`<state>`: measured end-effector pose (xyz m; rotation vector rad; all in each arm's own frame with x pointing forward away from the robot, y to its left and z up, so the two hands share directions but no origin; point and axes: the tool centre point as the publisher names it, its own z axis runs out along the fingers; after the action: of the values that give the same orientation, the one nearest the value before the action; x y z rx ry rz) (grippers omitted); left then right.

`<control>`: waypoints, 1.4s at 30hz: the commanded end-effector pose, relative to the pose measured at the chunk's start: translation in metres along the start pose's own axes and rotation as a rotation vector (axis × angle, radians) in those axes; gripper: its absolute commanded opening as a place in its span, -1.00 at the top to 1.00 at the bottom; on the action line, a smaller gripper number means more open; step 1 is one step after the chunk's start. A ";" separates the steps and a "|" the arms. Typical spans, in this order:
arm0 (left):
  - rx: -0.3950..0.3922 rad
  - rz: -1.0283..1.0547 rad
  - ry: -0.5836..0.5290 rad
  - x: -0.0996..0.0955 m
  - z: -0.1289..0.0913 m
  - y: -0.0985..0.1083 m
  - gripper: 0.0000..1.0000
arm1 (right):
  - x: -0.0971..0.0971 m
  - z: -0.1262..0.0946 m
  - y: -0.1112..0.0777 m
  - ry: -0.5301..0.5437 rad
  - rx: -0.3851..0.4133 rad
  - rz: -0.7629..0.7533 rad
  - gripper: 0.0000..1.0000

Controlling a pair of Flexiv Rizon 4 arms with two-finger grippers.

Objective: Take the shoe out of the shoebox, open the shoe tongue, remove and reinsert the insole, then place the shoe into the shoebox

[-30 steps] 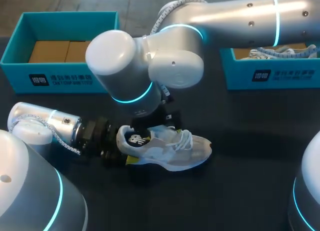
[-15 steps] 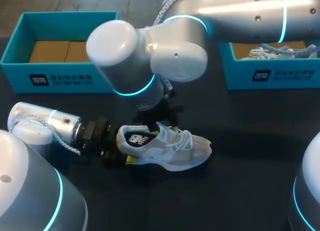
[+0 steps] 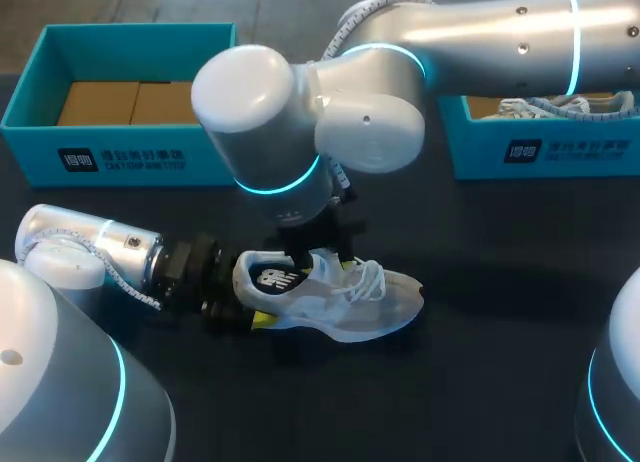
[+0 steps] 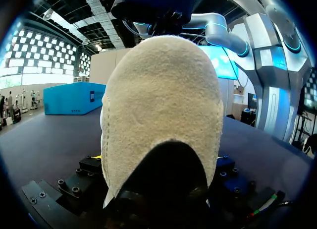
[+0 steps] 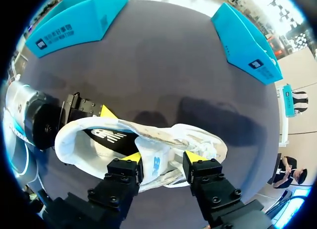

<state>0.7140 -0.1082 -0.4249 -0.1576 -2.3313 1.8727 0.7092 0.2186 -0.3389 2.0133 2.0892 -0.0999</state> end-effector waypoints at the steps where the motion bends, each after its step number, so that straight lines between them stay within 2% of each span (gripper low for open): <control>1: 0.001 0.000 -0.001 -0.001 -0.001 0.004 1.00 | 0.005 0.002 -0.007 0.001 -0.008 0.753 0.10; 4: 0.001 0.000 -0.001 -0.001 -0.001 0.004 1.00 | 0.007 0.001 -0.008 0.006 -0.004 0.755 0.16; 11: 0.001 0.000 -0.001 -0.001 -0.001 0.004 1.00 | 0.007 -0.001 -0.010 0.011 0.007 0.758 0.73; 17: 0.001 0.000 -0.001 -0.001 -0.001 0.004 1.00 | 0.003 -0.005 -0.012 0.025 0.021 0.762 0.99; 21: 0.001 0.000 -0.001 -0.001 -0.001 0.004 1.00 | -0.003 -0.008 -0.010 0.051 0.046 0.741 1.00; 27: 0.001 0.000 -0.001 -0.001 -0.001 0.004 1.00 | -0.020 -0.015 -0.010 0.136 0.040 0.705 1.00; 36: 0.001 0.000 -0.001 -0.001 -0.001 0.004 1.00 | -0.065 -0.009 -0.015 0.347 0.055 0.647 1.00; 42: 0.001 0.000 -0.001 -0.001 -0.001 0.004 1.00 | -0.077 -0.006 -0.010 0.451 0.068 0.575 1.00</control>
<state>0.7141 -0.1082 -0.4249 -0.1576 -2.3313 1.8728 0.7041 0.1703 -0.3174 2.3884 1.9697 0.1051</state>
